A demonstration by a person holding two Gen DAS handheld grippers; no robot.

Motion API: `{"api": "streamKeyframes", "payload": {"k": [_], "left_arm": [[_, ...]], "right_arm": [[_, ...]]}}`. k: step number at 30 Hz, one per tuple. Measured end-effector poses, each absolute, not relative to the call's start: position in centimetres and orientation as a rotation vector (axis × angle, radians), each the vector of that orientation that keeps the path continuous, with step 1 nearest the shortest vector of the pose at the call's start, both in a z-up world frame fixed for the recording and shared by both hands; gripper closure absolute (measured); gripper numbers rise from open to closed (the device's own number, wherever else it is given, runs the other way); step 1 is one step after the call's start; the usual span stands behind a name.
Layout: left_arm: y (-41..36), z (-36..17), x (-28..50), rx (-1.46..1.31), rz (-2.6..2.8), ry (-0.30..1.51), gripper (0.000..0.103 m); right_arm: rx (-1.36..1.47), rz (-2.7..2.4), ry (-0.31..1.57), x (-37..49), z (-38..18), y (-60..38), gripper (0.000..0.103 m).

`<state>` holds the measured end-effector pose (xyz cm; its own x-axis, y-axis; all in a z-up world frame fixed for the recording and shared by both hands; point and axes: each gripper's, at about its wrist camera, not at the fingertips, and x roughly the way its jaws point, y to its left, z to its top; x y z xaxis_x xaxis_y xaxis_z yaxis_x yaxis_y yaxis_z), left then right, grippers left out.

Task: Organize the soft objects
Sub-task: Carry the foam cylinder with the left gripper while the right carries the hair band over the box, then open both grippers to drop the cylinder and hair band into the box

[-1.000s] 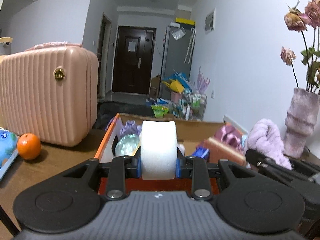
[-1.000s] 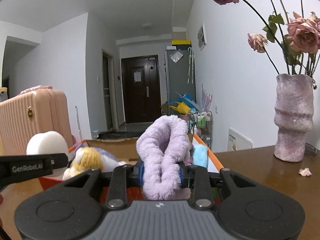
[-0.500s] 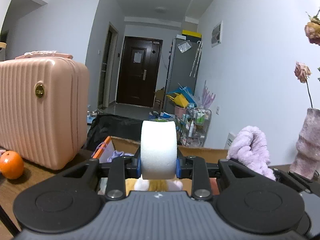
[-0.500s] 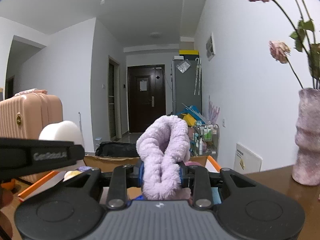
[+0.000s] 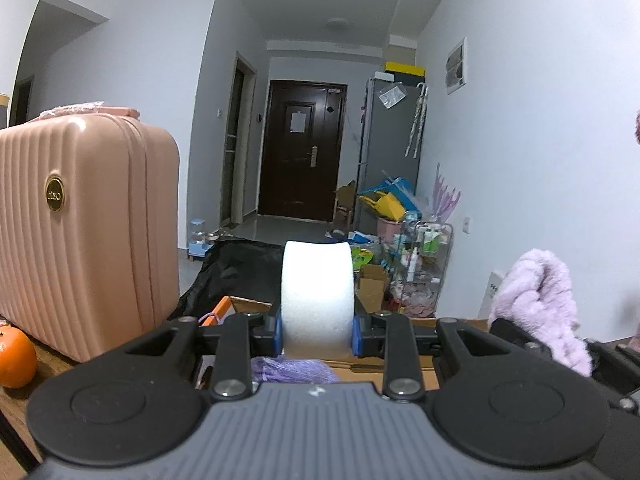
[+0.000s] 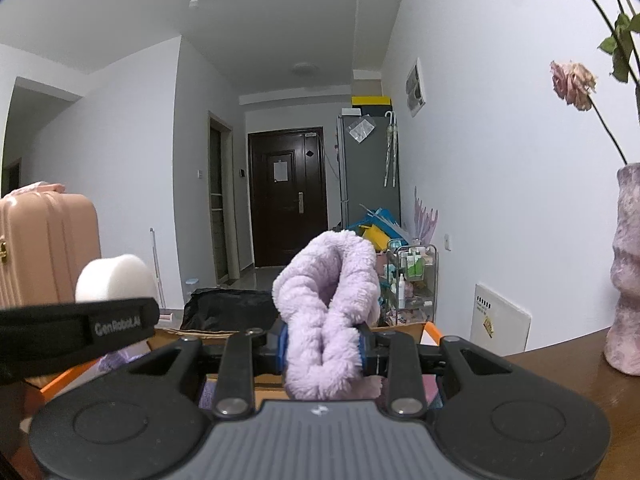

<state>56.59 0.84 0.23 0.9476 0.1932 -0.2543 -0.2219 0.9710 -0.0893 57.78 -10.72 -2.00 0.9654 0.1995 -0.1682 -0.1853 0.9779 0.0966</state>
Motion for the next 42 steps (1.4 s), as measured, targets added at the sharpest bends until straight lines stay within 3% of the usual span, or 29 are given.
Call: {"api": "streamKeyframes", "payload": {"k": [8,13,17,19,21,42], "left_arm": [[2.0,-0.7,57.6,-0.128,0.227,0.286,0.073],[2.0,-0.6,57.6,-0.123,0.221,0.288,0.071],[2.4,-0.3,57.1,-0.137,0.24,0.268,0.03],[2.5,-0.2,56.7,-0.132,0.25,0.253,0.02],[2.8,-0.1,56.3,-0.133,0.268,0.246,0.0],[3.7,0.3,55.3,-0.143,0.261,0.248,0.0]], "right_arm": [[0.057,0.192,0.216,58.9,-2.4,-10.6,0.072],[0.032,0.192,0.223,59.0,-2.5,-10.3,0.051],[0.014,0.176,0.223,58.7,-2.6,-10.1,0.038],[0.005,0.164,0.222,58.6,-2.6,-10.0,0.014],[-0.004,0.154,0.201,58.2,-2.6,-9.9,0.002],[-0.025,0.171,0.182,56.5,-2.6,-9.8,0.0]]}}
